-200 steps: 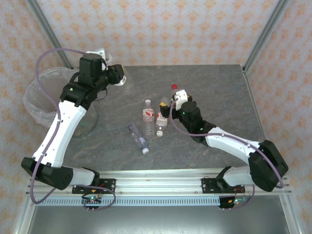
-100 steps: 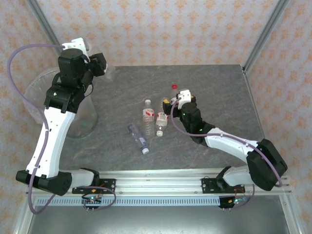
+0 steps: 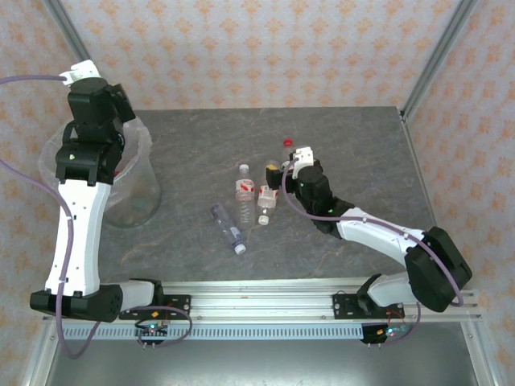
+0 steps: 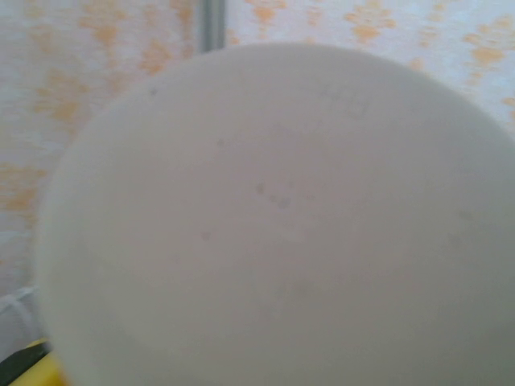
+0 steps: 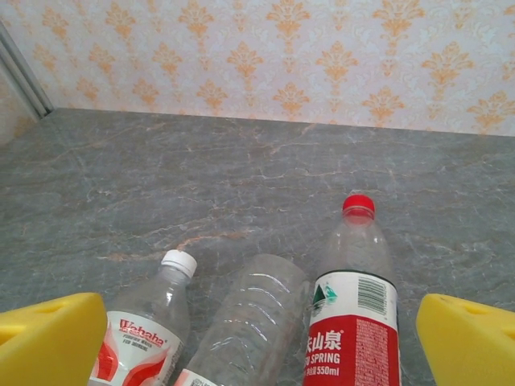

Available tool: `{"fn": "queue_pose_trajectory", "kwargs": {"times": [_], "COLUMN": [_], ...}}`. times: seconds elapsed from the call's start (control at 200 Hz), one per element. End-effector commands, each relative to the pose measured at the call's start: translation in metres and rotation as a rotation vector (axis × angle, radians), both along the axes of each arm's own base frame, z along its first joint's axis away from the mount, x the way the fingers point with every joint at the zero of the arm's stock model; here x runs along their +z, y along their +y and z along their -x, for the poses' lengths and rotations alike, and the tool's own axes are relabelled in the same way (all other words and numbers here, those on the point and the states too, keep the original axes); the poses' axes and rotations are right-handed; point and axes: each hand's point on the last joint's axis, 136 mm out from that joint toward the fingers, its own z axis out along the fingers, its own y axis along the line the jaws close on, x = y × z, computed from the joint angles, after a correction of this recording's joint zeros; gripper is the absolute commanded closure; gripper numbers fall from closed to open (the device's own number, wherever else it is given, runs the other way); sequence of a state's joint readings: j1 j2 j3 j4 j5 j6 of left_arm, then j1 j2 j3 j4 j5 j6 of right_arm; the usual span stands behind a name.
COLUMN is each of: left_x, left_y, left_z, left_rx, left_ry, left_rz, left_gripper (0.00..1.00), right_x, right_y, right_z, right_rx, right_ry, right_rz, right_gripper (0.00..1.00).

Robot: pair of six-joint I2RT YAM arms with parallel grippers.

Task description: Put the plastic bottles in the bin

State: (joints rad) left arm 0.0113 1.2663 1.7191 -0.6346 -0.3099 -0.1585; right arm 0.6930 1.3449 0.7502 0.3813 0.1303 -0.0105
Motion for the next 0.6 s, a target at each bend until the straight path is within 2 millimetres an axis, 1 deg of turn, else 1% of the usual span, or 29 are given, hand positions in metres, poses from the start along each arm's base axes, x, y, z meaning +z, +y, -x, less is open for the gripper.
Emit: {"fn": "queue_pose_trajectory", "kwargs": {"times": [0.0, 0.11, 0.235, 0.3, 0.405, 0.52, 0.596], "left_x": [0.001, -0.016, -0.046, -0.066, -0.092, -0.116, -0.129], "left_y": [0.029, 0.046, 0.06, 0.061, 0.061, 0.058, 0.058], "left_z": [0.021, 0.031, 0.037, 0.035, 0.033, 0.033, 0.038], "left_rx": [0.136, 0.2, 0.225, 0.191, 0.152, 0.134, 0.145], "left_ry": [0.002, 0.015, 0.047, 0.051, 0.058, 0.105, 0.154], "left_rz": [0.001, 0.055, 0.186, 0.285, 0.414, 0.479, 0.485], "left_gripper": [0.66, 0.66, 0.66, 0.66, 0.66, 0.66, 0.66], "right_x": [0.01, 0.007, 0.004, 0.004, 0.003, 0.004, 0.005], "right_y": [0.005, 0.003, 0.004, 0.004, 0.001, 0.005, 0.004], "right_z": [-0.003, -0.003, -0.001, 0.0, -0.002, -0.001, -0.001], "right_rx": [0.012, 0.007, 0.022, 0.024, -0.003, 0.008, -0.001], "right_ry": [-0.006, -0.005, -0.003, -0.003, 0.004, 0.013, 0.015], "right_rz": [-0.025, -0.017, -0.008, -0.009, -0.041, -0.077, -0.104], "right_gripper": [0.01, 0.01, 0.01, 0.01, 0.01, 0.01, 0.01]}}
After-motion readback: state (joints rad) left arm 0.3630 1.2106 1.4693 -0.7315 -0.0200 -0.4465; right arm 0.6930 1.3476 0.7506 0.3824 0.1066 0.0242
